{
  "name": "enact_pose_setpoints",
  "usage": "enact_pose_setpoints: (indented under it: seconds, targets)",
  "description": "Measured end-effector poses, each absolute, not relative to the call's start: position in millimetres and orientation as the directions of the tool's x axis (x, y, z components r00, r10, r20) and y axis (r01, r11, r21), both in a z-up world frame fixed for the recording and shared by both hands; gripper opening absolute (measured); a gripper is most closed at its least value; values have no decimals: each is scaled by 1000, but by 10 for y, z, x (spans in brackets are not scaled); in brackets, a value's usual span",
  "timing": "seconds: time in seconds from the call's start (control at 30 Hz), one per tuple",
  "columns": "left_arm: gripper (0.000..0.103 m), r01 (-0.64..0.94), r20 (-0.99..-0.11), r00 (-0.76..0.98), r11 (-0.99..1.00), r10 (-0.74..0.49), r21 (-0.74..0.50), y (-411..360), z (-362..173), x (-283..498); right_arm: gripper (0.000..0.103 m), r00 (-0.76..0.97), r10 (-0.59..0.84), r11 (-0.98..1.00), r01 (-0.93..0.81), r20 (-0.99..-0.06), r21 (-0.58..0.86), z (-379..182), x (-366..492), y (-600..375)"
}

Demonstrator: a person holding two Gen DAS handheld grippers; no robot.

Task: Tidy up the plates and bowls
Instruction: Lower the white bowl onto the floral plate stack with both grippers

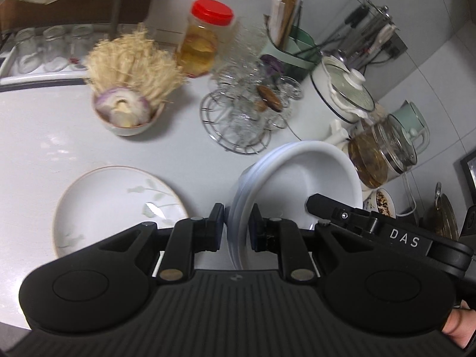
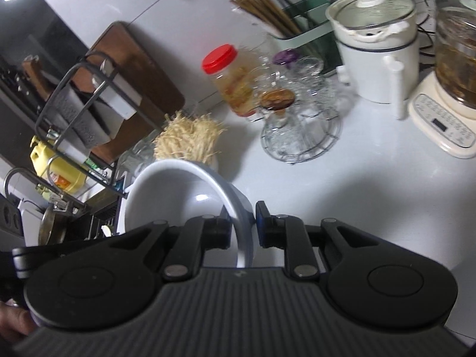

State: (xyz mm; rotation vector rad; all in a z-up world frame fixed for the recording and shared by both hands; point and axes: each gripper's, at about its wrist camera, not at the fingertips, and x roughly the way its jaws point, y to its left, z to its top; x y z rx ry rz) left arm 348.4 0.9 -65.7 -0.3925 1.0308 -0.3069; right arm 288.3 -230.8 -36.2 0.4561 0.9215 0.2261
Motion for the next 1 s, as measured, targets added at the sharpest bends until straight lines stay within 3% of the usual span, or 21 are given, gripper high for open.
enact_pose_setpoints:
  seconds: [1.0]
  targets:
    - [23,-83,-854,385,908,-351,-410,965,-1764,3647,20,350,360,922,5,-865,386,-1319,3276,-1185]
